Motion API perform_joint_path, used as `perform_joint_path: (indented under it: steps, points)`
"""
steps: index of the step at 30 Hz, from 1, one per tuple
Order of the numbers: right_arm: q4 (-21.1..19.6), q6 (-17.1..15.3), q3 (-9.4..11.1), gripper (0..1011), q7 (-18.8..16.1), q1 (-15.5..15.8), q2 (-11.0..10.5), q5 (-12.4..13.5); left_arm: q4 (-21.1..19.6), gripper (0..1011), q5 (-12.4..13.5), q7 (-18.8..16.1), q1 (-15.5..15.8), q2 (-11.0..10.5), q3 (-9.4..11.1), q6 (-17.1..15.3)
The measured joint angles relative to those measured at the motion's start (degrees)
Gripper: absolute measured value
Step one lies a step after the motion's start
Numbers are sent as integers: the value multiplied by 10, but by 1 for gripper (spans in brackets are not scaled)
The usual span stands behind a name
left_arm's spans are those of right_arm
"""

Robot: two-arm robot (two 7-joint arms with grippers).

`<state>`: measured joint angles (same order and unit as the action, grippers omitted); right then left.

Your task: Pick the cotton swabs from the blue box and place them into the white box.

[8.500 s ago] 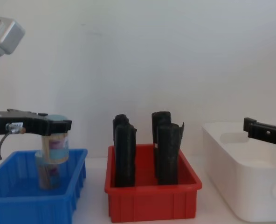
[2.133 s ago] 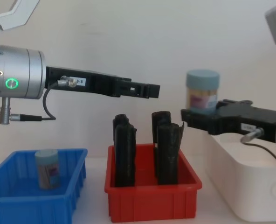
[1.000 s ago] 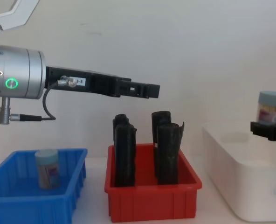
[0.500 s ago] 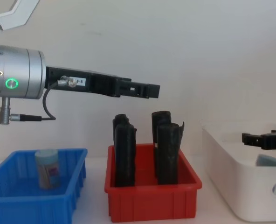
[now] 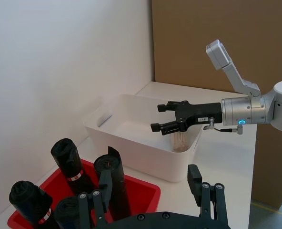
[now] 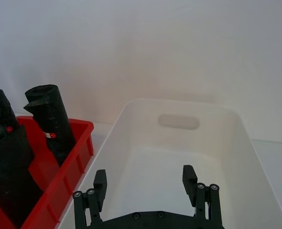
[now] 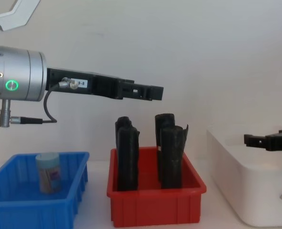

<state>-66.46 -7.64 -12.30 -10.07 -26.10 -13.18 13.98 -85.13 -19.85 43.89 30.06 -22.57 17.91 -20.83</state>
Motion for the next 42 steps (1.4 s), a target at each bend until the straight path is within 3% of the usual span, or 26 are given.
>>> perform_joint_path:
  steps: [20, 33, 42]
  points:
    - [-58, 47, 7, 1001, 21, 30, -11, -4, 0, 1004, 0, 0, 0, 0, 0, 0]
    - [-75, 55, 9, 1001, 27, 40, -15, -4, 0, 1004, 0, -1, -1, 0, 0, 1]
    - [-112, 55, 7, 1001, 32, 70, -21, -1, -7, 1004, 7, -40, -16, 1, 8, 19]
